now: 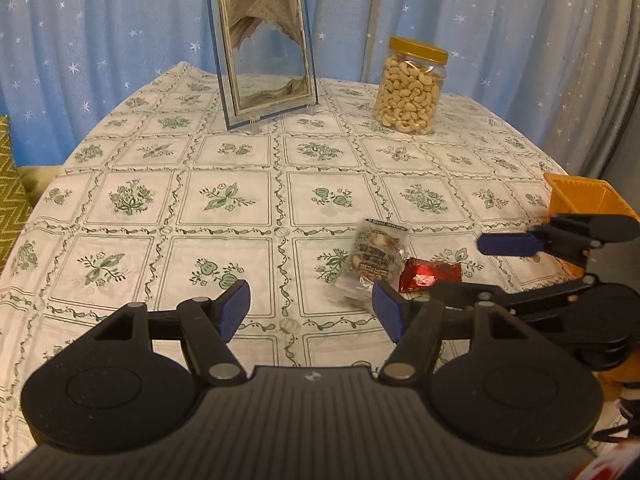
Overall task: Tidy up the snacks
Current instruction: 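Grasp the clear snack packet with the left gripper while the right grasps the small red candy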
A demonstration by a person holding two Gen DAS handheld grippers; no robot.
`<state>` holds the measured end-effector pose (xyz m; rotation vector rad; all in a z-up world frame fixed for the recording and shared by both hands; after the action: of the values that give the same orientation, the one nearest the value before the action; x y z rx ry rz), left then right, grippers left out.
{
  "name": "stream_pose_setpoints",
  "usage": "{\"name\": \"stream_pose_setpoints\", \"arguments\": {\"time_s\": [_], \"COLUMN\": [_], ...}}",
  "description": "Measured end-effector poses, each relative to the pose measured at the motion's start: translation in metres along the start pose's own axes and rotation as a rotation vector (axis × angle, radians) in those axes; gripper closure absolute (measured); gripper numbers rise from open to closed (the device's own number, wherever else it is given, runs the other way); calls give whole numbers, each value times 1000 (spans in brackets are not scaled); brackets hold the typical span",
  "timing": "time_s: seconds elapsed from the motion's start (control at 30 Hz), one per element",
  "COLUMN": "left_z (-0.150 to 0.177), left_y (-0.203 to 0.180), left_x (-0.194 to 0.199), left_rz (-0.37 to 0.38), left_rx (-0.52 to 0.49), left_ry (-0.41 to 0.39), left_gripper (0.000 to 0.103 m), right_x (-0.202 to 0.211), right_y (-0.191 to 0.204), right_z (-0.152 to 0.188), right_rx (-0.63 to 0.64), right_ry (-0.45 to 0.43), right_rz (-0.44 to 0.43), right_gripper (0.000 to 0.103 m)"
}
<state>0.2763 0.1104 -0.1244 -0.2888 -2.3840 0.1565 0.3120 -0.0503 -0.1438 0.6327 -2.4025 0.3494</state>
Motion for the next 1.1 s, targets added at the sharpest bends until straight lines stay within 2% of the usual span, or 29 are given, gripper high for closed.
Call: {"name": "stream_pose_setpoints", "arguments": {"time_s": [0.23,0.33,0.4,0.57,0.7,0.9,0.97,1.1], "left_z": [2,3,3,0,-6,-16,-17,-19], "left_y": [2,2,1,-2,-9,-24,-29,-37], "left_x": [-5,-7,-8,-10,-15,-33,-40,-53], "left_rz": [9,12,14,19,31,60,66,67], "left_rx": [6,4,-1,-25,-62,-134,-163,-213], "left_ry": [3,6,6,-1,-7,-3,10,35], "left_gripper": [39,39,39,39,39,41,47,52], "right_x": [-22,-23,-21,-17,-10,6,11,14], "right_y": [3,2,4,2,-21,-52,-57,-61], "right_z": [0,0,0,0,3,8,9,12], "right_rx": [28,10,4,-38,-155,-297,-322,-336], "right_ry": [10,8,13,55,93,107,108,112], "right_rz": [-34,-57,-75,-41,50,113,121,124], "right_gripper": [52,61,73,76,77,77,77,77]}}
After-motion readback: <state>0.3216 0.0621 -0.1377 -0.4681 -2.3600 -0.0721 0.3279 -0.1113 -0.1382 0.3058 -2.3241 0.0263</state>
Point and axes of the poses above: each gripper's, at about its wrist camera, not at the fingertips, and x roughly against the way its jaws point, y to its left, z to its underside, the point moved 4 cm from there along -x, roughly the way its jaws point, and after that the axes turned 9 degrees about z, right-handed, at the moved point
